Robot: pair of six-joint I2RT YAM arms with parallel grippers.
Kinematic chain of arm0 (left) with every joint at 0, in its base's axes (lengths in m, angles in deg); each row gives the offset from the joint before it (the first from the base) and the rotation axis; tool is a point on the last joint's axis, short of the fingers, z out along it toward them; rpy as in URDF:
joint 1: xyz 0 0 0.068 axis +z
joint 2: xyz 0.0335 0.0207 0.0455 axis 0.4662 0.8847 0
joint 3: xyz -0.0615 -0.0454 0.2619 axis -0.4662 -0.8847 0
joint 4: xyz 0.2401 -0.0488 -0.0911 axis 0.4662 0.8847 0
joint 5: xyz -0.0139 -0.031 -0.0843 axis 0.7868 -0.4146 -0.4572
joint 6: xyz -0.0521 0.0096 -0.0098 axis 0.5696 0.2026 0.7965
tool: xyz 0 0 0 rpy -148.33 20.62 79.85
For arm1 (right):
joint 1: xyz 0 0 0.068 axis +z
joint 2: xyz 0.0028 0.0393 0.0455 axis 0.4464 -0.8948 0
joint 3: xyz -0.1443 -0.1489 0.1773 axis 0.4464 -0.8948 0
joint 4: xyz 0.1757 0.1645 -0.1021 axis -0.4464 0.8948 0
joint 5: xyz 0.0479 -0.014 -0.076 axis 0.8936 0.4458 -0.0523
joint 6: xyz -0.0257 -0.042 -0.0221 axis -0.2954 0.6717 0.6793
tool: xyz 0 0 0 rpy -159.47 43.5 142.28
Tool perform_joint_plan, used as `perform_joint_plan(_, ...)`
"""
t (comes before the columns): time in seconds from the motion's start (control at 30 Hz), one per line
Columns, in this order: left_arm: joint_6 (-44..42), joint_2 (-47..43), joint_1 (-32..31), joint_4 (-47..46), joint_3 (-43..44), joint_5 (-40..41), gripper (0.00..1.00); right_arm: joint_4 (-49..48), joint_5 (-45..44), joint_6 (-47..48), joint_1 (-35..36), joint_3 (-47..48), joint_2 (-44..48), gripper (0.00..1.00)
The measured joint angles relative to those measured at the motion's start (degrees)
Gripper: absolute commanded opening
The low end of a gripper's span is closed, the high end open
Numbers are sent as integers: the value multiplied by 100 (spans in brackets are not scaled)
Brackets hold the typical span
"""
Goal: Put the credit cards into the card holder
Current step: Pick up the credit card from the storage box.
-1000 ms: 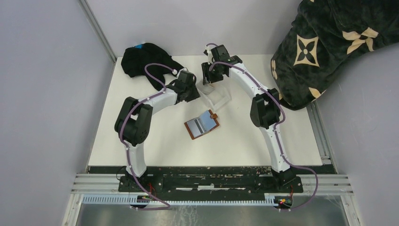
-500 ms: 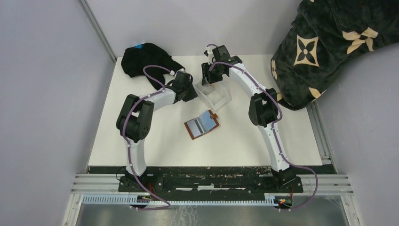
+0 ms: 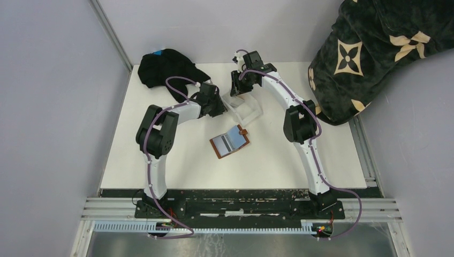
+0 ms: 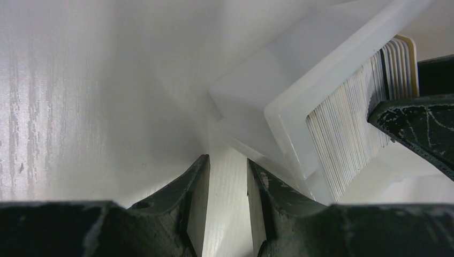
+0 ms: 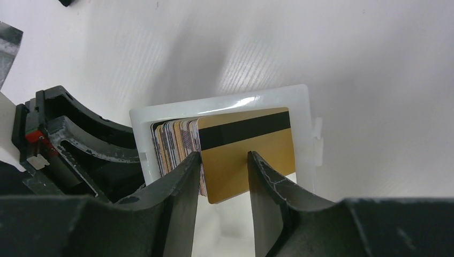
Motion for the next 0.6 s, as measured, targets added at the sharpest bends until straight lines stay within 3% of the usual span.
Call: perform_joint_plan(0.6,-7,61,26,20,63,-304,38,-125,-127,-44,72,-125,118,39)
